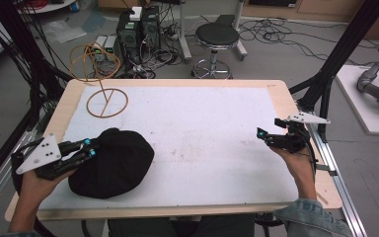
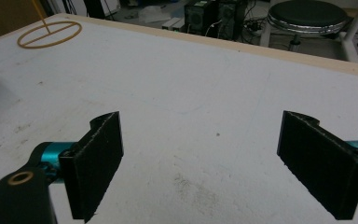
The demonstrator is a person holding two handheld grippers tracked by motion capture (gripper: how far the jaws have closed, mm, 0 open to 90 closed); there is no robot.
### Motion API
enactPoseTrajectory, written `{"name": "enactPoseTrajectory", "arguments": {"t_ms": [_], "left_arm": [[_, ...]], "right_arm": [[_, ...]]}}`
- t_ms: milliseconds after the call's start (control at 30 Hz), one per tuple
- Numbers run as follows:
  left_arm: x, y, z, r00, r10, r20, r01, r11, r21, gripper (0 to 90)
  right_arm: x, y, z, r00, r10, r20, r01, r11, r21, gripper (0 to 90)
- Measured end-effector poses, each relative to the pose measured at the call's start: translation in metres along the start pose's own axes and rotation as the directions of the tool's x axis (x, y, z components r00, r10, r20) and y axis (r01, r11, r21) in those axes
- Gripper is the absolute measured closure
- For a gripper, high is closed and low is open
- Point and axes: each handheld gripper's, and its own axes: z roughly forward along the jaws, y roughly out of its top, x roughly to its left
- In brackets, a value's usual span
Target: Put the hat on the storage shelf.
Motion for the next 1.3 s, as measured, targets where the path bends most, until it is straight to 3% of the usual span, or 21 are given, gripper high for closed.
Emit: {"name": "enactPoseTrajectory", "arguments": {"t_ms": [233, 433, 633, 667, 900, 1167, 1300], "left_arm": [[0.010, 0.009, -0.010, 0.9981, 0.013, -0.060, -0.012, 0.9997, 0.020, 85.3], [0.020, 0.014, -0.017, 0.9917, -0.010, -0.128, 0.013, 0.9996, 0.023, 85.3], [0.029, 0.020, -0.023, 0.9815, -0.024, -0.190, 0.029, 0.9994, 0.020, 85.3], [0.031, 0.023, -0.025, 0.9774, -0.025, -0.210, 0.029, 0.9995, 0.016, 85.4], [0.040, 0.032, -0.028, 0.9635, -0.030, -0.266, 0.037, 0.9991, 0.021, 85.3], [0.050, 0.040, -0.029, 0.9512, -0.035, -0.307, 0.044, 0.9989, 0.020, 85.3], [0.055, 0.047, -0.030, 0.9421, -0.043, -0.333, 0.051, 0.9986, 0.014, 85.3]], "right_arm": [[0.000, 0.000, 0.002, 1.0000, 0.000, -0.001, 0.000, 1.000, 0.004, 14.1], [0.000, 0.000, 0.002, 1.0000, 0.005, 0.001, -0.005, 1.000, 0.003, 14.1], [-0.001, -0.001, 0.002, 1.0000, 0.004, 0.001, -0.004, 1.000, 0.005, 14.1], [-0.001, -0.001, 0.002, 1.0000, 0.008, -0.001, -0.008, 1.000, 0.008, 14.1], [-0.001, -0.001, 0.002, 1.0000, 0.004, 0.001, -0.004, 1.000, 0.006, 14.1], [-0.002, -0.001, 0.002, 0.9999, 0.016, -0.001, -0.016, 1.000, 0.005, 14.1], [-0.003, -0.002, 0.002, 0.9999, 0.013, -0.001, -0.013, 1.000, 0.003, 14.1]]}}
